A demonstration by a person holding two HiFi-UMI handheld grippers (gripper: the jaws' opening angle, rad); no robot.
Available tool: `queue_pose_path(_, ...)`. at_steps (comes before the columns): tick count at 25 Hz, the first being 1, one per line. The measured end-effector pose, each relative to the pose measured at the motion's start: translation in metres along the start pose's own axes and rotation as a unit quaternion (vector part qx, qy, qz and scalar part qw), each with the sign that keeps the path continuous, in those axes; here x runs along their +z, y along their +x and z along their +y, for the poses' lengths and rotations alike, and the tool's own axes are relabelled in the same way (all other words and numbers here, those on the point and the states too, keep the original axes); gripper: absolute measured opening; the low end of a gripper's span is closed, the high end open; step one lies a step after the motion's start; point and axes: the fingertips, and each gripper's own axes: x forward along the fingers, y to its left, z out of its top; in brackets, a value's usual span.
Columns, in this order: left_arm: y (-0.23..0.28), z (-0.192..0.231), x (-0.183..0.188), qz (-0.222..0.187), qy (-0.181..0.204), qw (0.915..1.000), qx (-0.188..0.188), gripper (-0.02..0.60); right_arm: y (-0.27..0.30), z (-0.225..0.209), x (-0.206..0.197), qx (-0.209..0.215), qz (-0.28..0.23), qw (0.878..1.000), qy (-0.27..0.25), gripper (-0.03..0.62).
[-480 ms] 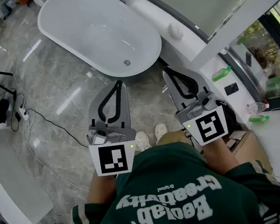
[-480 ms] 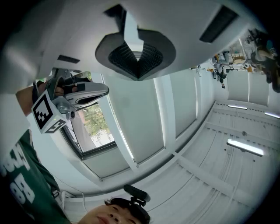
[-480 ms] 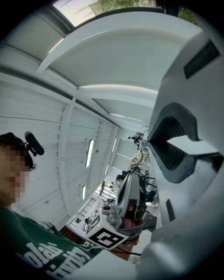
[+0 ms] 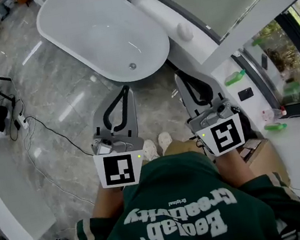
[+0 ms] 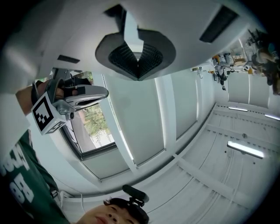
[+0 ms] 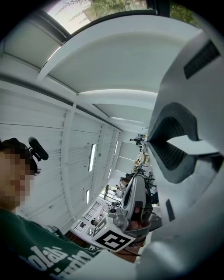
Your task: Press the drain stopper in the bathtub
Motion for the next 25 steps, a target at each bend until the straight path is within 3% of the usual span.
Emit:
queue_pose_path(10,0.033,-0.014,0.006,0.017,0.007,0.9994,0.03,0.009,-0.005,-0.043,-0.017,0.016,-0.01,0.999,0.031,0.009)
queue_pose_path(18,0.049,-0.021,0.002,0.036,0.07,0.9953,0.057,0.009,-0.004,-0.069,-0.031,0.036,-0.03,0.998,0.037,0.009)
queue_pose_path(25,0.07,0.013,-0.01,0.044,0.054,0.9946,0.077,0.009,0.026,-0.078,-0.042,0.045,-0.02,0.998,0.034,0.009)
